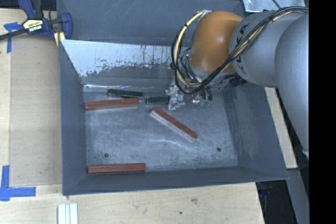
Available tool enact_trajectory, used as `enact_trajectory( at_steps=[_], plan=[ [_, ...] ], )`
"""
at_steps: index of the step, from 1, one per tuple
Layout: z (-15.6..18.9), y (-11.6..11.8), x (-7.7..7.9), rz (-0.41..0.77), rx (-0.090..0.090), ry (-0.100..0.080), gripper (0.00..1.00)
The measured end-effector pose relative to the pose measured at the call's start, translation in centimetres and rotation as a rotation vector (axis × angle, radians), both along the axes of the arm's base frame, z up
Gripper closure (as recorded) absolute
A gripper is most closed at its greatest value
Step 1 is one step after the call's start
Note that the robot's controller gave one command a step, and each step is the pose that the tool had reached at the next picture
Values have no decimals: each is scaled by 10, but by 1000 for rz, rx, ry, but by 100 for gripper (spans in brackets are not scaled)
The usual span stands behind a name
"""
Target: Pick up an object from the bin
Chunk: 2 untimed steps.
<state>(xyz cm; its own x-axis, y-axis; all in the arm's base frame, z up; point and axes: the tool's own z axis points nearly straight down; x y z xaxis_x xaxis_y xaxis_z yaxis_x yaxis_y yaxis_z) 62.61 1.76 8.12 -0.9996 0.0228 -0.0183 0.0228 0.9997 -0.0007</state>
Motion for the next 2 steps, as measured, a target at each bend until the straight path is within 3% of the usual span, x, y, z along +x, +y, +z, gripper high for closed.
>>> enact_trajectory(
  at_steps=[1,2],
  plan=[
    [23,-6,-7,20,0,11,100],
    [144,-11,-28,-5,1,15,100]
  ],
)
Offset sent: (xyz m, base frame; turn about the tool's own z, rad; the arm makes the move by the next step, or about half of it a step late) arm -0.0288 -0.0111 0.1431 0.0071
